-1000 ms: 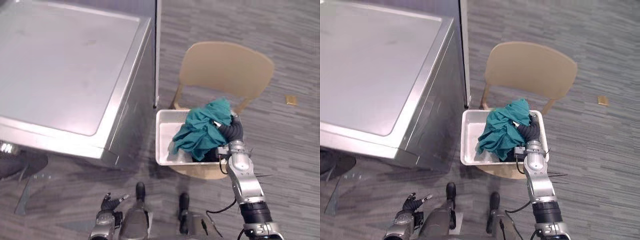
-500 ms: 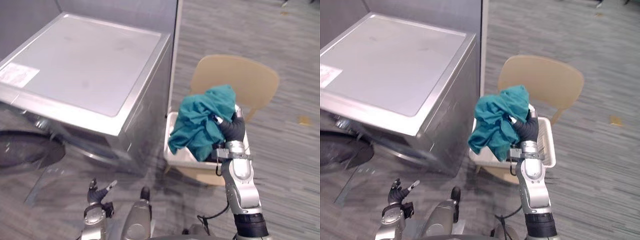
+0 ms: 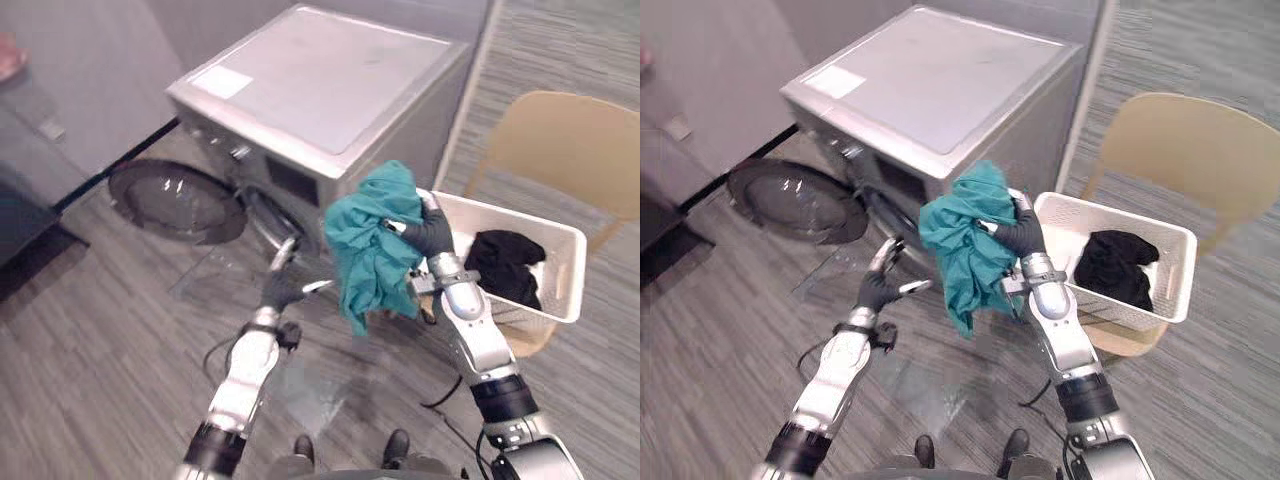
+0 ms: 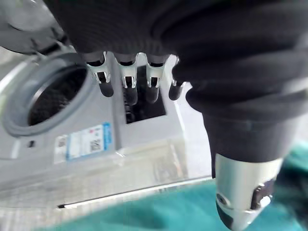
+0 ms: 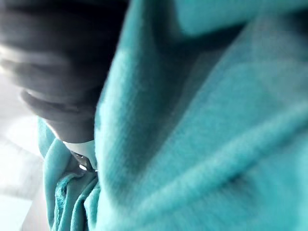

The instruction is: Pick up the laundry basket with both hands and put the clothes into the washing machine.

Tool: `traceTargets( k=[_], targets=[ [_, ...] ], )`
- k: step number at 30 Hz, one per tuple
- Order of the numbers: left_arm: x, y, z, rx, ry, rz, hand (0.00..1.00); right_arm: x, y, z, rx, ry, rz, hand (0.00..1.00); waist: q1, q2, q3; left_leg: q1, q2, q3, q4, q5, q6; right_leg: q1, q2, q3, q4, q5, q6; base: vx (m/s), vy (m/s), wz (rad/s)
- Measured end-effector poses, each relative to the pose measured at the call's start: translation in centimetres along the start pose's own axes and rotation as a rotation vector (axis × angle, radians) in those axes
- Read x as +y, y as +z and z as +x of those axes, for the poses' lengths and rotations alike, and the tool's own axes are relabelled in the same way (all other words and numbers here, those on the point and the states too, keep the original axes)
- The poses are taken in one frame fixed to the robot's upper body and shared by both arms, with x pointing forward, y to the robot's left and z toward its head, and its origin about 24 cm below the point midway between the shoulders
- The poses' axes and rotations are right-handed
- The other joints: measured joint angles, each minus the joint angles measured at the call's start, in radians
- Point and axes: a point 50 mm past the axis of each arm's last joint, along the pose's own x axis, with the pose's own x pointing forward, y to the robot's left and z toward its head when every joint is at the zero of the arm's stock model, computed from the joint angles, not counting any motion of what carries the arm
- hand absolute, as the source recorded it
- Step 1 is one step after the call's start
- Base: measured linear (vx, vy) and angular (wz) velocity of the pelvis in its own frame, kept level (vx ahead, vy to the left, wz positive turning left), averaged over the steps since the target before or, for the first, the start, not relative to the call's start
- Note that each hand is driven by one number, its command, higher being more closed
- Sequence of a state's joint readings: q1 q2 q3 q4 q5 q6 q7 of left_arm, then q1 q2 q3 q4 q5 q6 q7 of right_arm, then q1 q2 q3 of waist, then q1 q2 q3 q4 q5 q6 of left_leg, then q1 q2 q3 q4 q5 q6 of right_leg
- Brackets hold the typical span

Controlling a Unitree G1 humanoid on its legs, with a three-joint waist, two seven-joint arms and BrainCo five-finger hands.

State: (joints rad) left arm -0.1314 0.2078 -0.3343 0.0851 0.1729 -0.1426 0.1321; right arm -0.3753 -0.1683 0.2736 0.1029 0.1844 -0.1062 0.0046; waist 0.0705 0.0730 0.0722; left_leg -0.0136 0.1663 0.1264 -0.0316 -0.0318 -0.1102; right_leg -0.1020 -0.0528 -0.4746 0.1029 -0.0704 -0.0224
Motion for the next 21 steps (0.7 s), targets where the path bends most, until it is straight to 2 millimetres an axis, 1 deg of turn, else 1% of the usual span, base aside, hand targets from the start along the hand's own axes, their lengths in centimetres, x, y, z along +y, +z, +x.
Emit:
traceTargets(
  k=[1,2,3,5,6,9,10,12,13,17,19,21],
  targets=[
    [-0.1,-0.2,-0.1,0.008,-0.015,0.02,0.0,1.0,-0.2,0.1,0.007,0.039,0.013,1.0,0.0,-0.007,-0.004,0.001,-0.009,-0.006,0.004,0.0,0.0,0.005,-0.004,0.0,-0.002,0.004,0.005,-0.1,0.112,0.24],
    [-0.4,-0.5,-0.2,0.015,-0.034,0.056,0.0,2.6,-0.4,0.3,0.016,0.116,0.032,1.0,0.0,-0.016,-0.01,0.004,-0.023,-0.014,0.01,0.003,0.004,0.015,-0.017,0.003,-0.004,0.011,0.014,-0.08,0.118,0.26],
    [-0.3,-0.8,-0.3,0.022,-0.042,0.09,0.0,4.1,-0.6,0.5,0.028,0.188,0.048,1.0,0.0,-0.018,-0.011,0.012,-0.036,-0.018,0.012,0.008,0.012,0.031,-0.028,0.008,-0.011,0.022,0.023,-0.08,0.127,0.28],
    [-0.3,-0.9,-0.4,0.022,-0.046,0.119,0.0,5.5,-0.8,0.6,0.038,0.246,0.079,1.0,0.003,-0.021,-0.013,0.013,-0.052,-0.028,0.012,0.016,0.022,0.051,-0.037,0.009,-0.037,0.042,0.031,-0.11,0.134,0.24],
    [0.0,-1.0,-0.4,0.024,-0.038,0.145,1.0,6.0,-0.9,0.7,0.048,0.264,0.1,1.0,0.004,-0.022,-0.013,0.009,-0.056,-0.033,0.012,0.02,0.028,0.055,-0.037,0.009,-0.054,0.058,0.029,-0.13,0.106,0.13],
    [0.1,-1.1,-0.4,0.026,-0.023,0.184,1.0,6.8,-1.4,0.4,0.075,0.289,0.159,1.0,0.004,-0.023,-0.014,0.003,-0.062,-0.037,0.011,0.028,0.035,0.062,-0.035,0.014,-0.091,0.088,0.029,-0.11,0.045,-0.03],
    [0.1,-1.1,-0.4,0.026,-0.012,0.202,1.0,7.3,-1.7,0.0,0.094,0.298,0.21,0.0,0.003,-0.025,-0.015,-0.003,-0.063,-0.037,0.011,0.032,0.036,0.064,-0.032,0.02,-0.111,0.106,0.026,-0.08,0.02,-0.09],
    [0.2,-1.4,-0.5,0.041,0.004,0.208,1.0,7.6,-2.1,-0.4,0.116,0.297,0.265,0.0,0.003,-0.029,-0.017,-0.009,-0.061,-0.038,0.01,0.032,0.035,0.064,-0.027,0.025,-0.131,0.12,0.023,-0.08,0.005,-0.09],
    [0.2,-1.9,-0.6,0.062,0.005,0.217,1.0,7.8,-2.7,-1.1,0.144,0.294,0.313,0.0,0.003,-0.034,-0.02,-0.014,-0.057,-0.037,0.01,0.035,0.031,0.065,-0.019,0.028,-0.147,0.133,0.017,-0.08,-0.015,-0.06],
    [0.3,-2.4,-0.8,0.089,0.023,0.214,1.0,7.8,-3.8,-2.3,0.186,0.289,0.4,0.0,0.003,-0.041,-0.022,-0.018,-0.043,-0.034,0.009,0.042,0.021,0.065,-0.001,0.032,-0.166,0.145,0.003,-0.03,-0.029,-0.06],
    [0.4,-2.7,-1.2,0.115,0.055,0.179,1.0,7.8,-4.1,-2.8,0.196,0.289,0.409,0.0,0.002,-0.043,-0.023,-0.018,-0.04,-0.029,0.009,0.043,0.018,0.066,0.009,0.037,-0.175,0.149,-0.002,0.01,-0.017,-0.1],
    [0.8,-3.5,-2.0,0.173,0.12,0.11,1.0,7.6,-4.9,-3.9,0.225,0.276,0.42,0.0,0.001,-0.045,-0.023,-0.024,-0.03,-0.026,0.009,0.043,0.017,0.066,0.019,0.04,-0.175,0.149,-0.003,0.0,-0.018,-0.06]
  ],
)
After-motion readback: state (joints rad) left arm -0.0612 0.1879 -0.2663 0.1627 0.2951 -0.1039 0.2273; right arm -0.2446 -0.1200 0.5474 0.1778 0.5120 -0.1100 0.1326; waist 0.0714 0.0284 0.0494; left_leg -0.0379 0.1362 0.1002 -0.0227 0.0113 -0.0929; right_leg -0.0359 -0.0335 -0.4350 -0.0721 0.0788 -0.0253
